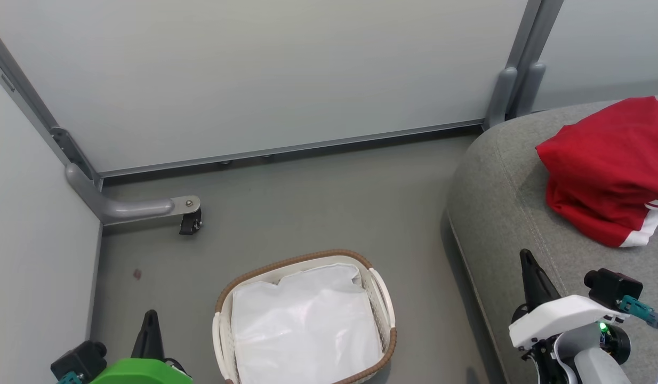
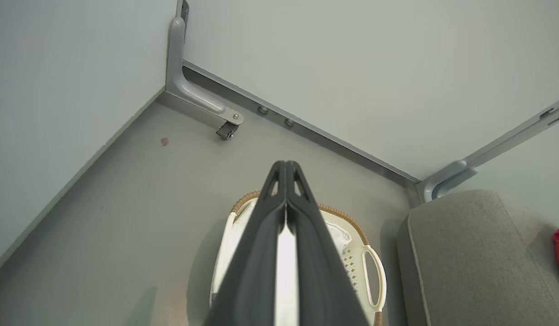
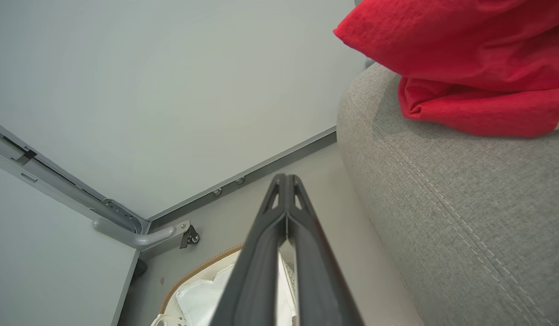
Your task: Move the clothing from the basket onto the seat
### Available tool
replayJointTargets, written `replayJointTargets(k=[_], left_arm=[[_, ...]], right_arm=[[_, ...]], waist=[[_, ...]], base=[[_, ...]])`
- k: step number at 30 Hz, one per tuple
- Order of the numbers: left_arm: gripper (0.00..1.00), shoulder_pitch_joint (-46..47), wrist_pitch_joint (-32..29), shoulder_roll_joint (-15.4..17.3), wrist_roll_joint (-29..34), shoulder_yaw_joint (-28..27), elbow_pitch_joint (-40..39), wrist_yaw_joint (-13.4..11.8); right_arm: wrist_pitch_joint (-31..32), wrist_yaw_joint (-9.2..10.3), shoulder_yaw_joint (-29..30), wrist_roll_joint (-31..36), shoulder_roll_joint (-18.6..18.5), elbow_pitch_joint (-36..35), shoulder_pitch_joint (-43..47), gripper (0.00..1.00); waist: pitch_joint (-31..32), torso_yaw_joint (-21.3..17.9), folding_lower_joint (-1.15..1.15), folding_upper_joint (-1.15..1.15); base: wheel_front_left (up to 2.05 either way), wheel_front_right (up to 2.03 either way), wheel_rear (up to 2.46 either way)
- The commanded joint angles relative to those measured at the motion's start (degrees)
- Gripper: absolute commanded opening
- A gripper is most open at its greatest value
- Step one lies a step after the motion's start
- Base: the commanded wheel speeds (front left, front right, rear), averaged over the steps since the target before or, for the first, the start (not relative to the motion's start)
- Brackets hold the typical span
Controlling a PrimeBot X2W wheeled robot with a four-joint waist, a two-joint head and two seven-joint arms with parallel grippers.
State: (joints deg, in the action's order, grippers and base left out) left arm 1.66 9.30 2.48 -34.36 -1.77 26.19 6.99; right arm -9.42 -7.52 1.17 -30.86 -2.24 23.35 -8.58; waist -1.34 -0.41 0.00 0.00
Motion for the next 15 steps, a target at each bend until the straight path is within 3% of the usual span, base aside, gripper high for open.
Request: replayJointTargets(k=[1,15], left_arm=[[0.0,1.43,-0.37,0.24,-2.1,-0.32,-1.2,0.09],[0.0,2.25,-3.47,0.3,-13.34,-1.23,-3.51,0.18]], right_arm=[[0.51,0.01,0.35,-2.22,-0.32,-1.2,-0.21,0.0],[3.6,0.02,1.36,-14.13,-0.42,-2.92,0.28,0.0]], waist=[[0.01,0.01,0.0,0.0],[0.17,0.06,0.0,0.0]], base=[[0.0,0.0,0.0],[0.0,0.0,0.0]])
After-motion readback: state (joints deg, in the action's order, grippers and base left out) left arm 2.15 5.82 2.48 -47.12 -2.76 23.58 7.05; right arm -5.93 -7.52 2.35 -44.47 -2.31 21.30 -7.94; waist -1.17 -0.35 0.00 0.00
